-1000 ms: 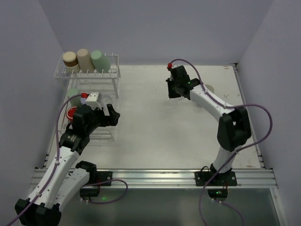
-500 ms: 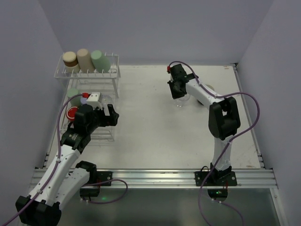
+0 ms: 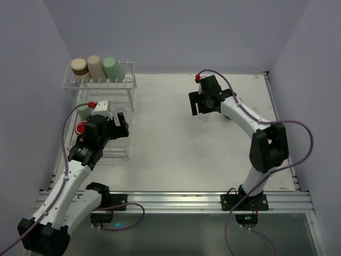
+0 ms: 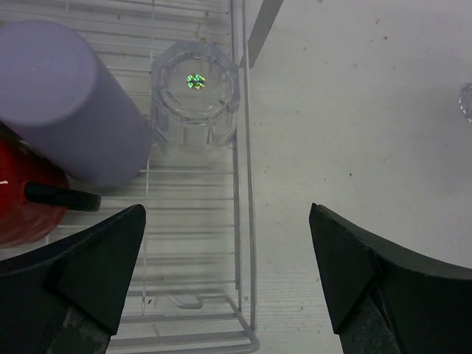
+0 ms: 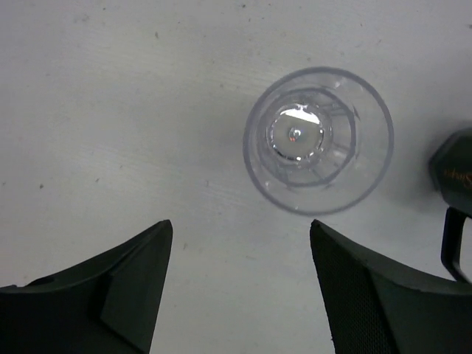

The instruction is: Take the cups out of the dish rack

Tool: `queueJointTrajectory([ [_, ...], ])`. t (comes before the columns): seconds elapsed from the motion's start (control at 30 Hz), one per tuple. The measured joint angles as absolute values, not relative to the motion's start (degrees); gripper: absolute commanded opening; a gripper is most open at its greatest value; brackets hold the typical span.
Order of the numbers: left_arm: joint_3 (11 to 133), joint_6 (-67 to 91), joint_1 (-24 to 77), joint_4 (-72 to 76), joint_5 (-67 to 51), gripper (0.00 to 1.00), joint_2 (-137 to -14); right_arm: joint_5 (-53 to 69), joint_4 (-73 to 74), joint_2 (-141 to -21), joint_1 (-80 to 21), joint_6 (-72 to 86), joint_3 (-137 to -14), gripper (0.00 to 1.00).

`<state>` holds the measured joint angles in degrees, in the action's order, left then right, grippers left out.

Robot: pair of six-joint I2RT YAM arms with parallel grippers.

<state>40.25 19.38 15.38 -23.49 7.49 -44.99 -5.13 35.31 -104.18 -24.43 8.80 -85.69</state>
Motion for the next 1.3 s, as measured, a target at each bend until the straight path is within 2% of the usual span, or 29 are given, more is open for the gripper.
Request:
queueJointTrajectory([
  [0.23, 42.3, 23.4, 15.4, -21.0, 11.2, 0.95, -52.7, 1.7, 21.8, -74.5, -25.1, 13.4, -65.5, 0.78],
  [0.37, 42.4, 26.1, 15.4, -17.8, 13.3, 0.96, -58.7, 3.1, 17.2, -65.5, -25.3, 14.3, -60.1, 0.78],
  [1.3, 44.0, 26.3, 15.4, -4.1, 22.2, 0.87, -71.7, 13.0, 11.5, -65.4, -25.4, 17.2, -56.9, 0.76],
])
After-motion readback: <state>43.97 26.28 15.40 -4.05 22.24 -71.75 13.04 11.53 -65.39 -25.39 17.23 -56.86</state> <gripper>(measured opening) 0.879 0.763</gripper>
